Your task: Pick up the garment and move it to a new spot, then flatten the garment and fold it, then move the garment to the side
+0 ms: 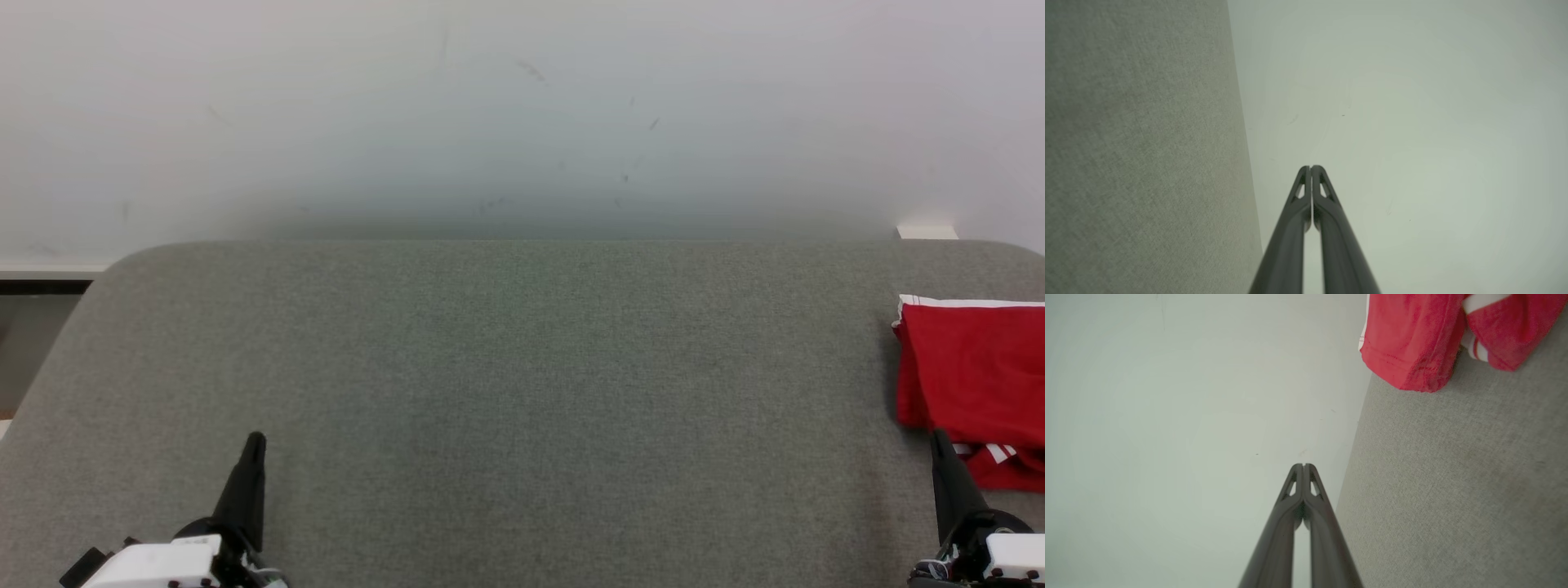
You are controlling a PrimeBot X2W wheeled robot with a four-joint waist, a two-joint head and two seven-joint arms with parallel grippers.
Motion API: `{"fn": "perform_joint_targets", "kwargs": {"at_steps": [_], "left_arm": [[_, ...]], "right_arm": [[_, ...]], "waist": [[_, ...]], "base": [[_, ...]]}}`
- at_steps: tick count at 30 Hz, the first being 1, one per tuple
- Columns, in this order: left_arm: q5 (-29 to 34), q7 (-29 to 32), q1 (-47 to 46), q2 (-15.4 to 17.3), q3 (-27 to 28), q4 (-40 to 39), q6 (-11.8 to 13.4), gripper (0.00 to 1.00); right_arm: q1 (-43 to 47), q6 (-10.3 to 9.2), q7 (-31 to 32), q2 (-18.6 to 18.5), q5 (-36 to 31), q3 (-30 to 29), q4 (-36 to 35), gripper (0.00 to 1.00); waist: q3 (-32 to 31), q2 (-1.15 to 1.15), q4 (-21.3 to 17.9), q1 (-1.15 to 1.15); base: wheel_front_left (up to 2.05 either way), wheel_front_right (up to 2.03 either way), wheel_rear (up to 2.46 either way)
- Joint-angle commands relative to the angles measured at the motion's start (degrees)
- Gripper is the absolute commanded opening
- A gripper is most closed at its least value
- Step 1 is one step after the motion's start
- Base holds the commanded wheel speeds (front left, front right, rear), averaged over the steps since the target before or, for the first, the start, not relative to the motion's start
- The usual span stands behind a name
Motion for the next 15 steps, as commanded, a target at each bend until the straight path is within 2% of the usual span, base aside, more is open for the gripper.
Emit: {"fn": "perform_joint_targets", "kwargs": {"at_steps": [1, 15], "left_arm": [[0.04, 0.24, -0.31, 0.17, 0.16, -0.16, -0.13, 0.0], [0.18, 0.25, -0.31, 0.07, 0.27, -0.16, -0.12, 0.0]], "right_arm": [[-0.41, -0.14, 0.26, 0.0, 0.03, -0.23, 0.03, 0.0], [-0.41, -0.13, 0.26, 0.0, 0.03, -0.23, 0.03, 0.0]], "waist": [[0.0, 0.0, 0.0, 0.0], [0.0, 0.0, 0.0, 0.0]], "base": [[0.0, 0.0, 0.0], [0.0, 0.0, 0.0]]}}
